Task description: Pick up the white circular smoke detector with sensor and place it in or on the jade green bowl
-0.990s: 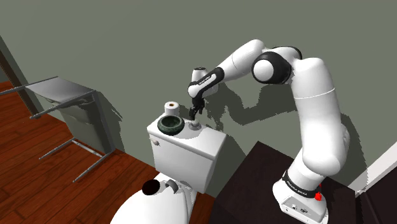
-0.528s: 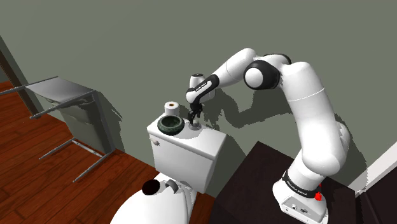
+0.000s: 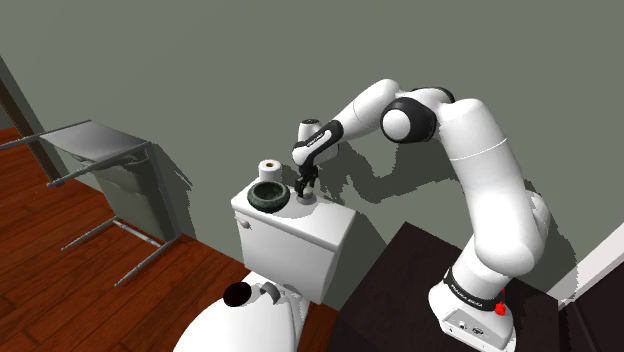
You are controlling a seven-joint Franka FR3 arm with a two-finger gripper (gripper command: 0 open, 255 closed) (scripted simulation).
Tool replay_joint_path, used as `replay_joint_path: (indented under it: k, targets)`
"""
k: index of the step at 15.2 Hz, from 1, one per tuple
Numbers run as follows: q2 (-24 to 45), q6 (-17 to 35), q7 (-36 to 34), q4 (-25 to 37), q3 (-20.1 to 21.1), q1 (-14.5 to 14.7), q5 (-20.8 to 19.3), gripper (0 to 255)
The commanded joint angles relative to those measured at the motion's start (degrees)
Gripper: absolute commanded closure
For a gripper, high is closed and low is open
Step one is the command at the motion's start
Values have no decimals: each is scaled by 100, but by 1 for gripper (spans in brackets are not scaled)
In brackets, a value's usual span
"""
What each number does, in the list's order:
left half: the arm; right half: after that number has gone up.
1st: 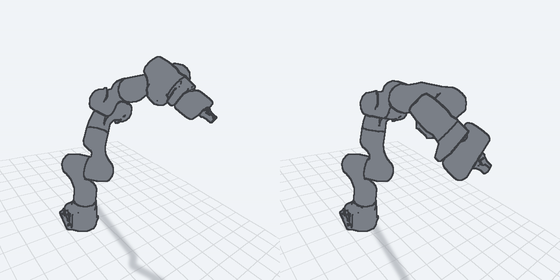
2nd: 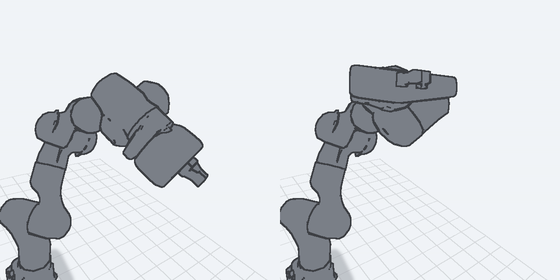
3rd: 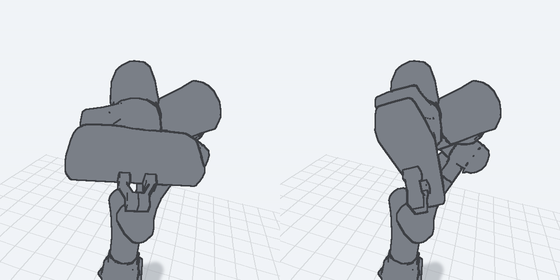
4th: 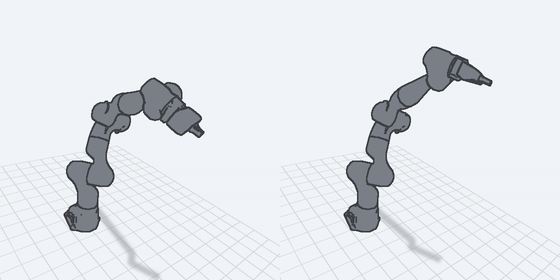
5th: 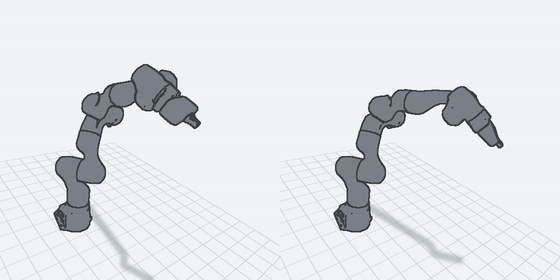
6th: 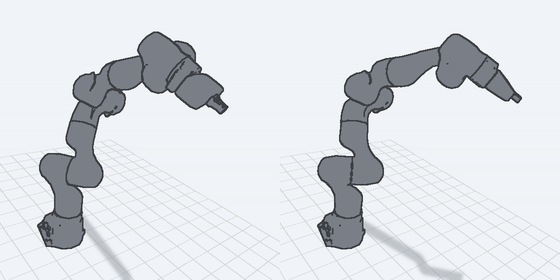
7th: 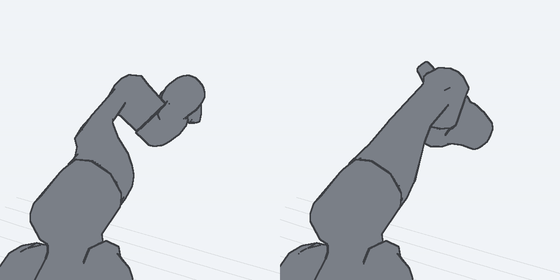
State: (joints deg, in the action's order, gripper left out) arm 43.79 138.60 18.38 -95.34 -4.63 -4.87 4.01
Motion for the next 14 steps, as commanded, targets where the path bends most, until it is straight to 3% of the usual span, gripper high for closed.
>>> replay_joint_path:
  k: [1, 2, 14]
  targets:
    - [0, 0, 0, 0, 0, 0, 0, 0]
    - [0, 0, 0, 0, 0, 0, 0, 255]
    - [-176, -132, -6, -44, -13, 10, -13, 255]
